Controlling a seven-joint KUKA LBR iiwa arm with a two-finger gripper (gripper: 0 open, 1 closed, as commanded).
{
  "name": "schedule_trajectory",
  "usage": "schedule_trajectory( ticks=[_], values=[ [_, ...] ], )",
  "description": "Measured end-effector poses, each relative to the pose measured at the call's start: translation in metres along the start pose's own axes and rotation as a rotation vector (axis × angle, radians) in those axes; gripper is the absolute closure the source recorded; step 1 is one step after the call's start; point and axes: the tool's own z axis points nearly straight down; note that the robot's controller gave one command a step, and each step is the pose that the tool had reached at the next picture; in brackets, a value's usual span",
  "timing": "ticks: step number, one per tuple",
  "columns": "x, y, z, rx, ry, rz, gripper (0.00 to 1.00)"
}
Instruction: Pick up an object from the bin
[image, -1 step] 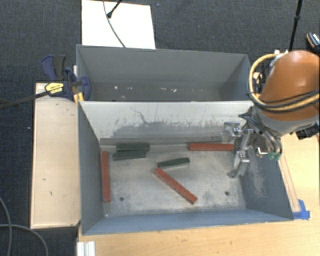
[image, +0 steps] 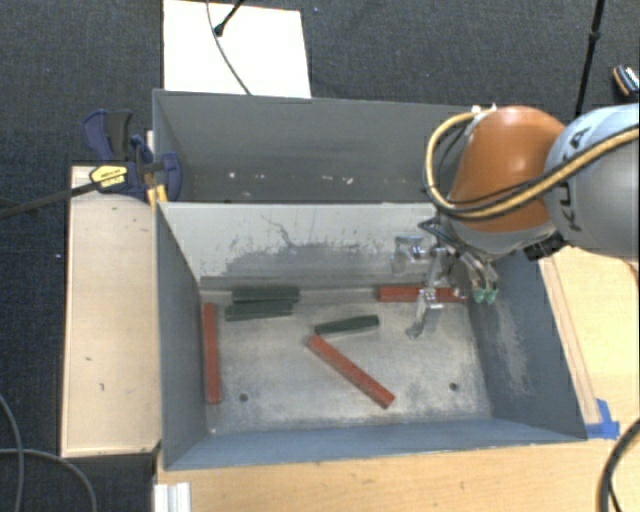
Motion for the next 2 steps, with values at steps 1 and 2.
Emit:
schedule_trajectory(
  ticks=[1, 2],
  values=[
    [0.0107, 0.0359, 0.0946, -0.001, 0.005, 0.003, 0.0],
    [0.0081, 0.0339, 0.0896, 0.001, -0.003, 0.003, 1.0]
  ],
)
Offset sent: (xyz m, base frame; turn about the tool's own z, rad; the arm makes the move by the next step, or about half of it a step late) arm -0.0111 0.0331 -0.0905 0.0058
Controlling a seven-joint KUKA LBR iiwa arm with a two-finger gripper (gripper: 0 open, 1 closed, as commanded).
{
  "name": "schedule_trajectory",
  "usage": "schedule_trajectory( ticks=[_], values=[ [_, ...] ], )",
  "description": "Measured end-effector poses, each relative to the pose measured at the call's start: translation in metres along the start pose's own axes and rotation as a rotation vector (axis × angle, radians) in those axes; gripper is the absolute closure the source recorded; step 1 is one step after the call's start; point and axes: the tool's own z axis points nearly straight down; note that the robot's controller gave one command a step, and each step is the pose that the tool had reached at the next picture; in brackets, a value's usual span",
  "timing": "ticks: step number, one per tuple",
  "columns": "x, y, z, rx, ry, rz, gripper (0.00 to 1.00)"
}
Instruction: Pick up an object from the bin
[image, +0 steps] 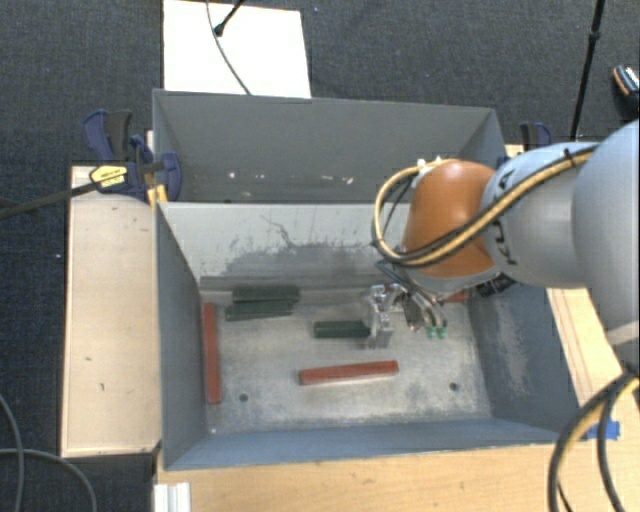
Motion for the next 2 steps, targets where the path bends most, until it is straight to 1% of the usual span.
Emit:
schedule_trajectory(
  ticks=[1, 2],
  values=[
    [0.001, 0.057, -0.21, 0.001, -0.008, -0.534, 1.0],
    [-0.002, 0.076, -0.206, -0.001, -0.005, -0.513, 1.0]
  ],
)
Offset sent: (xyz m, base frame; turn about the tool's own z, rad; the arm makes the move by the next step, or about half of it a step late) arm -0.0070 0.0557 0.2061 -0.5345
